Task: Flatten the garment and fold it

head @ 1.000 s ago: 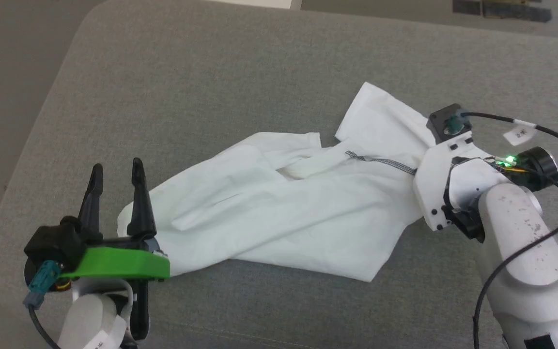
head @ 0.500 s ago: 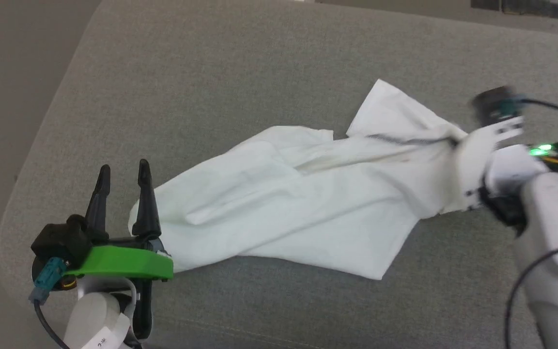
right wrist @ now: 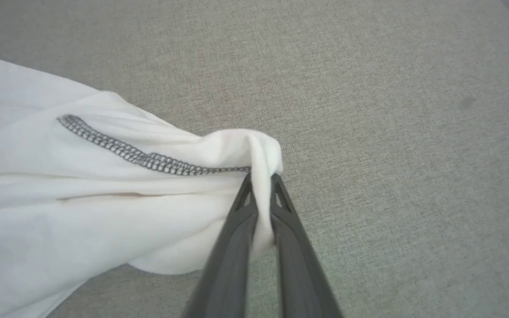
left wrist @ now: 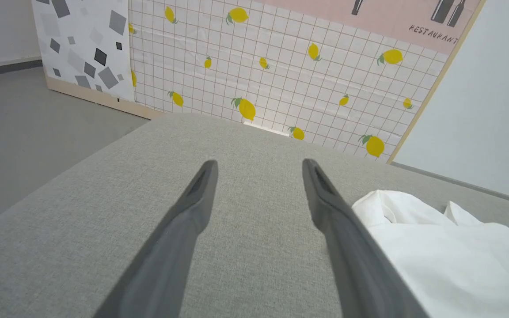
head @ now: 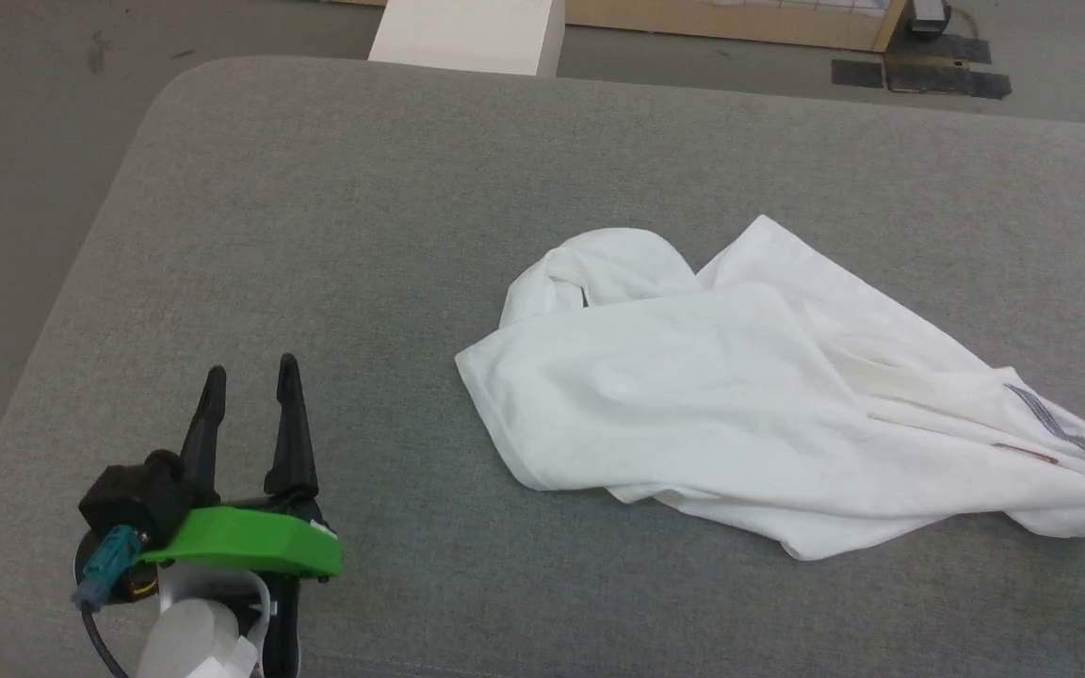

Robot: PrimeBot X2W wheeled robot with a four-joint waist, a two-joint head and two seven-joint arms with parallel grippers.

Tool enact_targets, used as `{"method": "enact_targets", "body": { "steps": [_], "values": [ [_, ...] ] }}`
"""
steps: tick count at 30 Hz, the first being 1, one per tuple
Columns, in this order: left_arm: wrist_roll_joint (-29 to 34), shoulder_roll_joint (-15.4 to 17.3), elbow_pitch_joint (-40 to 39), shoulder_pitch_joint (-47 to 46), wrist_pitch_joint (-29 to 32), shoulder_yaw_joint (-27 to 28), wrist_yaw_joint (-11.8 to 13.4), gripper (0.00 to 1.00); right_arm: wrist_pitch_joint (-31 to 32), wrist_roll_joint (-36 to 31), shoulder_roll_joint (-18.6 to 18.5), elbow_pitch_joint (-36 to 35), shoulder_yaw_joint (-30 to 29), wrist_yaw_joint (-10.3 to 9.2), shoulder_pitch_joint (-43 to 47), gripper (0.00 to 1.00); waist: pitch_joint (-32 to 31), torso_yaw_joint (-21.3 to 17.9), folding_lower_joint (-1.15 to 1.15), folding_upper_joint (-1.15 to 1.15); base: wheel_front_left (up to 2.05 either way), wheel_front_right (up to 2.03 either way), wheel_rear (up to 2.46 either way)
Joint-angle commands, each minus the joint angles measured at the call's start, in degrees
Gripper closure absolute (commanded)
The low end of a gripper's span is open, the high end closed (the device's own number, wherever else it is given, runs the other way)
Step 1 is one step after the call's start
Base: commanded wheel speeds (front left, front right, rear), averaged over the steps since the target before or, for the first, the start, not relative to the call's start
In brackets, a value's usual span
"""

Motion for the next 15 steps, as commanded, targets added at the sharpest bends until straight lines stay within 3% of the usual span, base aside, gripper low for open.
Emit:
{"method": "enact_targets", "body": {
  "steps": [1, 4, 5, 8, 15],
  "values": [
    [-0.4, -0.2, 0.6, 0.8, -0.3, 0.1, -0.1, 0.00, -2.5, 1.4, 0.2, -0.6, 0.3, -0.09, 0.3, 0.00, -0.3, -0.5, 0.00, 0.00, 0.00, 0.00, 0.00],
    [-0.7, -0.2, 1.7, 0.8, -0.3, -0.2, -0.1, 0.00, -8.5, 3.6, 0.4, -1.8, 1.1, -0.09, 0.8, 0.00, -0.9, -1.1, 0.00, 0.00, 0.00, 0.00, 0.00],
    [-1.2, -0.2, 3.2, -1.1, 0.2, -1.5, -0.4, 0.00, -14.3, 6.5, 0.5, -2.7, 1.6, -0.09, 1.5, 0.00, -1.2, -1.5, 0.00, 0.00, 0.00, 0.00, 0.00],
    [-1.4, -0.1, 4.6, -5.4, 3.7, -3.8, -0.8, 0.00, -17.2, 8.1, 0.5, -3.7, 2.5, -0.09, 2.5, 0.00, -1.3, -2.0, 0.00, 0.00, 0.00, 0.00, 0.00],
    [-2.1, -0.1, 12.4, -21.9, 24.7, -13.0, -1.5, 0.00, -17.3, 9.6, 0.5, -5.5, 6.0, -0.09, 3.3, 0.00, 0.8, -4.4, 0.00, 0.00, 0.00, 0.00, 0.00]
  ]
}}
